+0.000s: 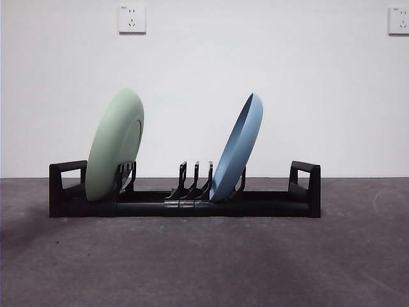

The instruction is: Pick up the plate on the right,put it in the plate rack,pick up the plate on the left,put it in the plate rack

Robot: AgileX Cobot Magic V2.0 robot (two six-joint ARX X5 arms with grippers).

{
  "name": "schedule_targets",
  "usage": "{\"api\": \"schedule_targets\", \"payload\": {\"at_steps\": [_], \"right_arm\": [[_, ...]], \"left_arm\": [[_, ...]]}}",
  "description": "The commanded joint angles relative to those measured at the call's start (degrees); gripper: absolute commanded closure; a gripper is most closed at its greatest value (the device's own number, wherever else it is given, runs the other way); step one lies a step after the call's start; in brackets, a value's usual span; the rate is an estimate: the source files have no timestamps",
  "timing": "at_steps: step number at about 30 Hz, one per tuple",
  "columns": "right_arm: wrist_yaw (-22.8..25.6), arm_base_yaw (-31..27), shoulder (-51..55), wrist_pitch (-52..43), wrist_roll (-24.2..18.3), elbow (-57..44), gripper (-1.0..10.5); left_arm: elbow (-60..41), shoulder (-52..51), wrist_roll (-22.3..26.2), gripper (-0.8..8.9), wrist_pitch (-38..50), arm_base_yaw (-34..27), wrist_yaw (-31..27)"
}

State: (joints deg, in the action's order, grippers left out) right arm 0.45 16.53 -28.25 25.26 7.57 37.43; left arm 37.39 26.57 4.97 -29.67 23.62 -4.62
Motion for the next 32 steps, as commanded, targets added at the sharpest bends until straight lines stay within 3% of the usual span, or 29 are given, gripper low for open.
{"api": "schedule_targets", "payload": {"at_steps": [1,7,12,19,32], "right_arm": [[0.04,0.02,0.13,-0.20,0.48,-0.20,9.5],[-0.04,0.02,0.13,0.28,0.48,-0.20,9.5],[-0.07,0.02,0.13,0.42,0.48,-0.20,9.5],[-0.07,0.02,0.13,0.61,0.50,-0.20,9.5],[-0.07,0.02,0.13,0.63,0.50,-0.20,9.5]], "left_arm": [[-0.52,-2.43,2.29,8.16,-0.24,-1.88,0.11],[-5.05,-9.84,2.84,8.16,5.70,-8.76,9.49],[-16.46,-15.98,2.78,8.16,14.12,-13.90,9.38],[-29.31,-21.94,2.54,8.16,19.02,-17.18,9.33],[-37.11,-26.47,2.54,8.16,19.67,-17.31,9.20]]}}
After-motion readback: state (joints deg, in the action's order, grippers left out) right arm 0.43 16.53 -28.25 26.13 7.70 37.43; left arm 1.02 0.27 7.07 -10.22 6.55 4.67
